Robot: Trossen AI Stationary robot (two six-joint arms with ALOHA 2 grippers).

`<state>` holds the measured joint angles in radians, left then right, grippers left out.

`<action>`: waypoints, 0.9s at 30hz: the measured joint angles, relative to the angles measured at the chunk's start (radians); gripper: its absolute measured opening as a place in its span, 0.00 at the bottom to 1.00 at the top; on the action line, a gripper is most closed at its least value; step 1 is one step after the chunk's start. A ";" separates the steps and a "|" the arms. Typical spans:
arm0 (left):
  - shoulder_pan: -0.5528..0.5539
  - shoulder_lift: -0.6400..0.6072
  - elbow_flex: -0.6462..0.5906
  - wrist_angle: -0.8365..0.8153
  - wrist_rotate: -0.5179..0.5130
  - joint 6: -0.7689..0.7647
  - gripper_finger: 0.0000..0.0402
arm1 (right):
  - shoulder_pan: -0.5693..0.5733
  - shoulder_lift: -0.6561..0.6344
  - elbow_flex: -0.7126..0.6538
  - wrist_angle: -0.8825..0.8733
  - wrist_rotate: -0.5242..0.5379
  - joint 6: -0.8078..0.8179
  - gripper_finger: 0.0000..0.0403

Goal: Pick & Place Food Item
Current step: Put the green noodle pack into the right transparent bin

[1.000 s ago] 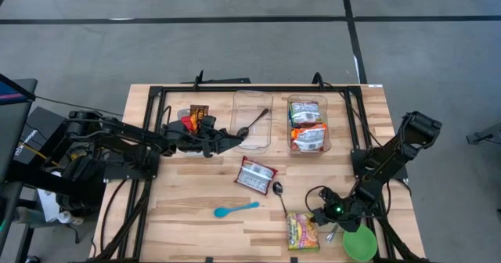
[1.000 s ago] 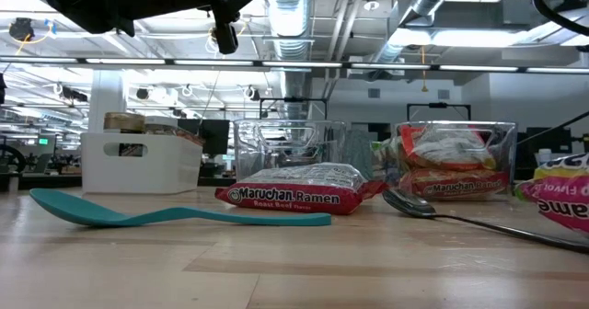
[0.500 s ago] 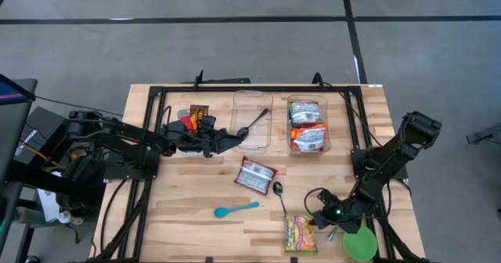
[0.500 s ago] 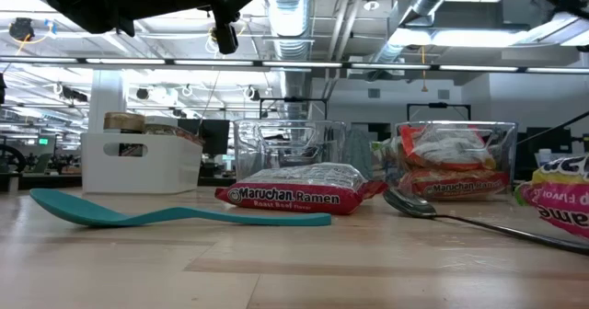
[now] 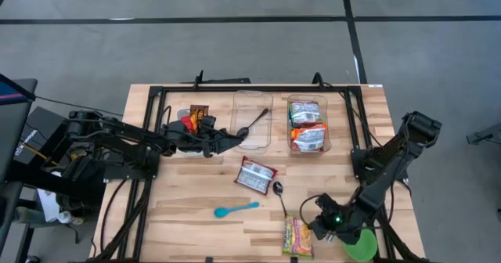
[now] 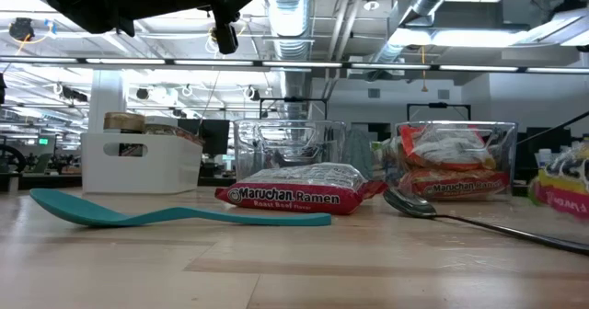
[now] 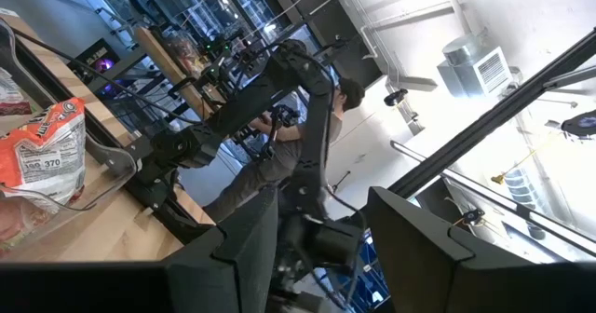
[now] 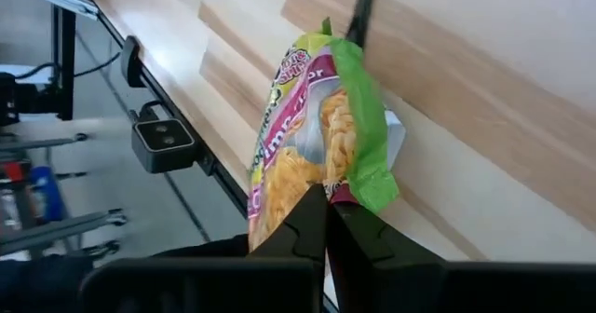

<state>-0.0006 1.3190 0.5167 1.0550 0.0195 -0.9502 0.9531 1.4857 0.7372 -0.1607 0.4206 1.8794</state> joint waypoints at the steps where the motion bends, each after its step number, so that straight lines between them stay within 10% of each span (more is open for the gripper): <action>1: 0.000 0.000 0.000 0.000 0.000 0.000 0.41 | 0.000 0.000 0.026 -0.037 0.002 -0.003 0.00; 27: 0.000 0.000 0.000 0.000 0.000 0.000 0.41 | -0.179 -0.001 0.604 -0.874 0.386 -0.251 0.00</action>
<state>-0.0003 1.3192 0.5167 1.0550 0.0194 -0.9503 0.7737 1.4849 1.3414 -1.0345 0.8066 1.6280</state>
